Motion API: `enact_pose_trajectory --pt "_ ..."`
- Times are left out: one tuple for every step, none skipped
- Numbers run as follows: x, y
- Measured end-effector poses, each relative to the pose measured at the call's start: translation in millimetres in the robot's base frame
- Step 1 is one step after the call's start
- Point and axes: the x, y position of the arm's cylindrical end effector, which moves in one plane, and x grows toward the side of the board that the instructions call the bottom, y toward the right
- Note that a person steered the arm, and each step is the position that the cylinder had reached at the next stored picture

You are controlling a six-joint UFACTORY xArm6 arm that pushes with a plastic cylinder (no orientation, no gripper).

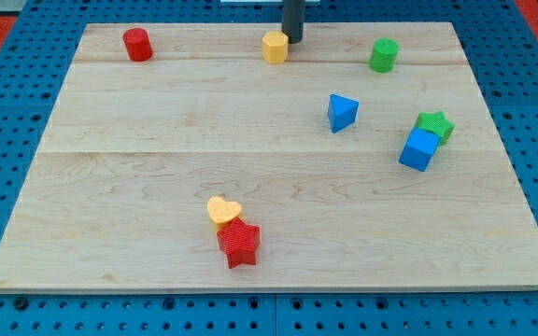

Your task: Move the red circle slightly down

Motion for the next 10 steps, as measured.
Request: enact_pose_trajectory --pt "11 -2" --pt "12 -3" --pt "-16 -36" --pt "-32 -83" --pt "-31 -115" --pt "-31 -160" --pt "-31 -209" --pt "-29 -233" --pt "-22 -229" --pt "-13 -229"
